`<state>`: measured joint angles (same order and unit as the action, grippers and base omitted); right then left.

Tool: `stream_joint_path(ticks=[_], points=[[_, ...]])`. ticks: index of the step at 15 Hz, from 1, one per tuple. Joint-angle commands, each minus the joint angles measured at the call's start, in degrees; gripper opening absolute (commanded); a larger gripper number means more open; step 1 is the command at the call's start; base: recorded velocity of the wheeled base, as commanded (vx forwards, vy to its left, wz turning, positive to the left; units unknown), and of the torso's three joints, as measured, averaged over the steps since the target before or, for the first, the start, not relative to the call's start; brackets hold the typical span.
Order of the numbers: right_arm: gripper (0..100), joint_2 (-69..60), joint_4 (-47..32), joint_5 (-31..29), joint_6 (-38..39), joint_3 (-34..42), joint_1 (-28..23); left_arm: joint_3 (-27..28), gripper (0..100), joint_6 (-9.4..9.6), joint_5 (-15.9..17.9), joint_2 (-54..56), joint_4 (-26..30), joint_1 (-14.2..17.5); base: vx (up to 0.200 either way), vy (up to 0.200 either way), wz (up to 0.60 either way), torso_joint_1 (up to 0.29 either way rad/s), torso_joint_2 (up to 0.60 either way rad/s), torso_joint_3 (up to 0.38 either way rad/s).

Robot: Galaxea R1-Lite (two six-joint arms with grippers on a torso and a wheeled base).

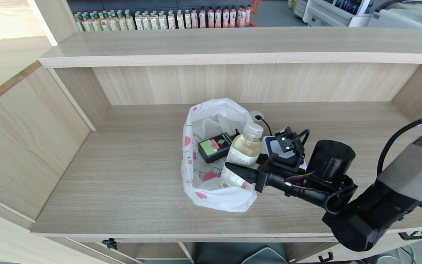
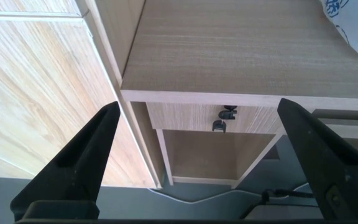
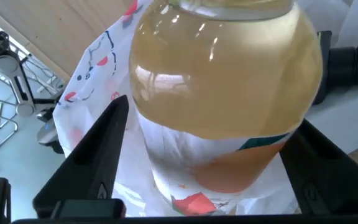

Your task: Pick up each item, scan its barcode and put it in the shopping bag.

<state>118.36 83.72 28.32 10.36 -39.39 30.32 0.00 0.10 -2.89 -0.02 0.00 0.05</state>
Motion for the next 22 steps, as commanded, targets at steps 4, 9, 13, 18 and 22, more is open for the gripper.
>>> stream_joint_path(ticks=[4,9,13,18,22], points=[[100,-1.64,-0.49,0.07,0.54,0.19,-0.17,0.00,100,-0.01,-0.01,0.02,0.00,0.04,0.000,0.000,0.00,0.000,0.00,0.000],[100,-12.71,-4.62,6.66,3.61,-0.78,-0.52,0.00,100,-0.01,-0.01,0.02,0.00,0.04,0.000,0.000,0.00,0.000,0.00,0.000],[100,-12.89,-5.24,7.63,3.17,-4.12,-0.61,0.00,100,-0.01,-0.01,0.02,0.00,0.04,0.000,0.000,0.00,0.000,0.00,0.000],[100,-15.79,-5.33,8.24,2.56,-3.77,-0.70,0.00,100,-0.01,-0.01,0.02,0.00,0.04,0.000,0.000,0.00,0.000,0.00,0.000],[100,-19.13,-6.03,9.03,2.56,-3.50,-1.67,0.00,100,-0.01,-0.01,0.02,0.00,0.04,0.000,0.000,0.00,0.000,0.00,0.000]])
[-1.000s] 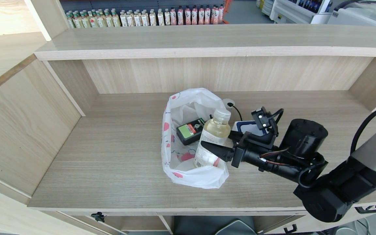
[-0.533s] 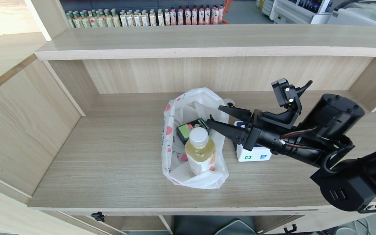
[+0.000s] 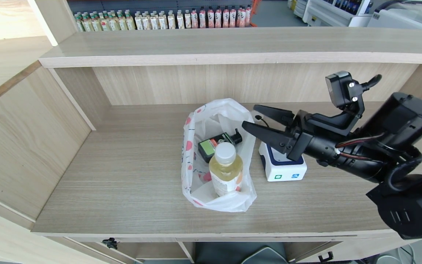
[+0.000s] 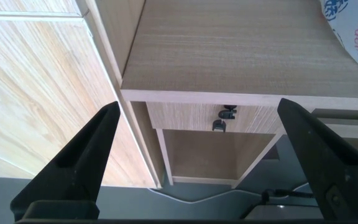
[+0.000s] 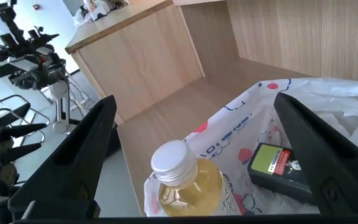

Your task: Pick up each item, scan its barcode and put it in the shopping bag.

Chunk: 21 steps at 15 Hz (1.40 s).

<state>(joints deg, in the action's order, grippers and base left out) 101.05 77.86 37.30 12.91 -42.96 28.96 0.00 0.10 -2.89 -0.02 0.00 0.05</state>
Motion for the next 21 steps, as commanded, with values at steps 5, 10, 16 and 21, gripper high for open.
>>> stream_joint_path(ticks=[5,10,16,21], points=[[100,-7.62,-3.59,-0.04,-1.31,3.23,-6.11,0.00,100,-0.01,-0.01,0.02,0.00,0.04,0.000,0.000,0.00,0.000,0.00,0.000],[100,-25.29,-24.07,-0.92,-14.23,9.91,-17.80,0.00,100,-0.01,-0.01,0.02,0.00,0.04,0.000,0.000,0.00,0.000,0.00,0.000],[100,-52.00,-69.42,-22.63,-19.94,10.62,-36.79,0.00,100,-0.01,-0.01,0.02,0.00,0.04,0.000,0.000,0.00,0.000,0.00,0.000],[100,-70.37,-76.28,-41.35,-19.33,24.41,-32.66,0.00,100,-0.01,-0.01,0.02,0.00,0.04,0.000,0.000,0.00,0.000,0.00,0.000]])
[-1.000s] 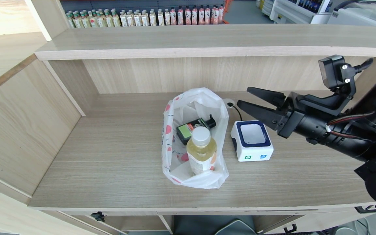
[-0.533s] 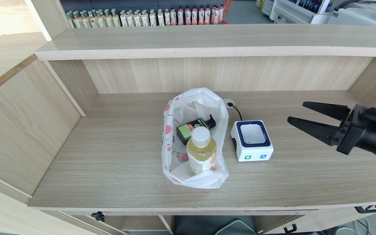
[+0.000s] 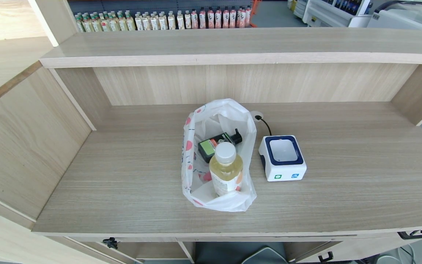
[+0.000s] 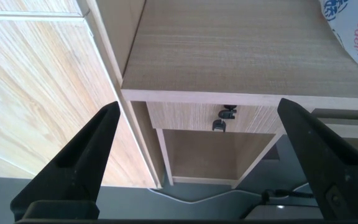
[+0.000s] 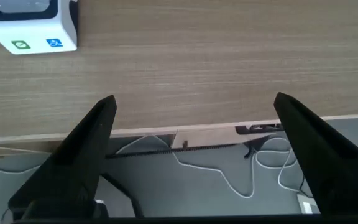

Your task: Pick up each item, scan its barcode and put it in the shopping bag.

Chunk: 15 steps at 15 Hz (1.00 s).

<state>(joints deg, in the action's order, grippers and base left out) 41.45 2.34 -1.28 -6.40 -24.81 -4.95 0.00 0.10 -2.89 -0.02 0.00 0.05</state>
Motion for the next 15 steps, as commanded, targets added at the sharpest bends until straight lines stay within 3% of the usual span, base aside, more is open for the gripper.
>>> stream_joint_path(ticks=[1,8,11,12,15], points=[[100,-15.61,-0.85,-3.73,-0.02,10.13,1.43,0.00,100,-0.01,-0.01,0.02,0.00,0.04,0.000,0.000,0.00,0.000,0.00,0.000],[100,-37.58,-0.58,-2.76,-0.02,24.46,2.84,0.00,100,-0.01,-0.10,0.02,0.00,0.04,0.000,0.000,0.00,0.000,0.00,0.000],[100,-40.74,0.12,0.58,1.30,24.81,5.48,0.00,100,-0.01,-0.01,0.02,0.00,0.04,0.000,0.000,0.00,0.000,0.00,0.000],[100,-41.18,-2.52,4.09,1.57,24.81,5.21,0.00,100,-0.01,-0.01,0.02,0.00,0.04,0.000,0.000,0.00,0.000,0.00,0.000],[100,-41.27,-3.66,4.09,1.83,24.63,5.21,0.00,100,-0.01,-0.01,0.02,0.00,0.04,0.000,0.000,0.00,0.000,0.00,0.000]])
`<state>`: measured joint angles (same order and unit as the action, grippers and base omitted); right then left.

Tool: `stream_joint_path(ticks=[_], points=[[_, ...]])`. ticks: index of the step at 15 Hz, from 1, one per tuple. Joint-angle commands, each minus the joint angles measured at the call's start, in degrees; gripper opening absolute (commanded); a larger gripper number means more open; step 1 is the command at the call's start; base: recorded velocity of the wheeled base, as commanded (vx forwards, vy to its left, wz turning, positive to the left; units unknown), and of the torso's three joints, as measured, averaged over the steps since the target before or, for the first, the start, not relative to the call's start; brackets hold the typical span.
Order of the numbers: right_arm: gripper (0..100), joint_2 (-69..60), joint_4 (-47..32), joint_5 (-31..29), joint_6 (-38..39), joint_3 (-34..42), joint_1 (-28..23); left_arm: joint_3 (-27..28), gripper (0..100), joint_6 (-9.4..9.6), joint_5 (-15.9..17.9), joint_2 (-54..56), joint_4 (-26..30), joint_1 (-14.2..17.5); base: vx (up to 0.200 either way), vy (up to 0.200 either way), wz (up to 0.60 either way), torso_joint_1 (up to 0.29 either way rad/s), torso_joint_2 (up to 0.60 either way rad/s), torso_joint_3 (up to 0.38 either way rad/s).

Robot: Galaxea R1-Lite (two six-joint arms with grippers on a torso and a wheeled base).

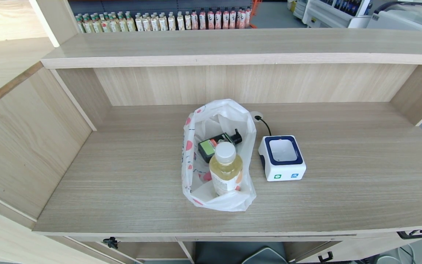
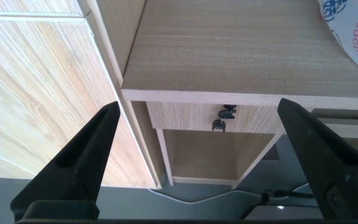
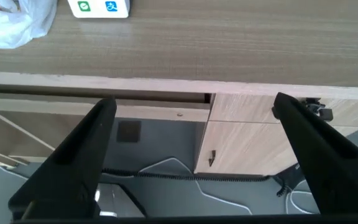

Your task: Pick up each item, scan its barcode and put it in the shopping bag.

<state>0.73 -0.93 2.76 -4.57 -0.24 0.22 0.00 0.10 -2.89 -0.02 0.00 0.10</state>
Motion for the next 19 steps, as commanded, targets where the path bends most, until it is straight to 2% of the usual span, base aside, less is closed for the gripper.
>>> stream_joint_path(ticks=[1,19], points=[[100,-0.56,-0.48,0.06,0.00,0.07,0.04,0.00,100,-0.01,-0.10,0.02,0.00,-0.01,0.000,0.000,0.00,0.000,0.00,0.000],[100,-0.64,-0.57,-0.12,1.14,0.07,0.04,0.00,100,-0.01,-0.01,0.02,0.00,-0.01,0.000,0.000,0.00,0.000,0.00,0.000]])
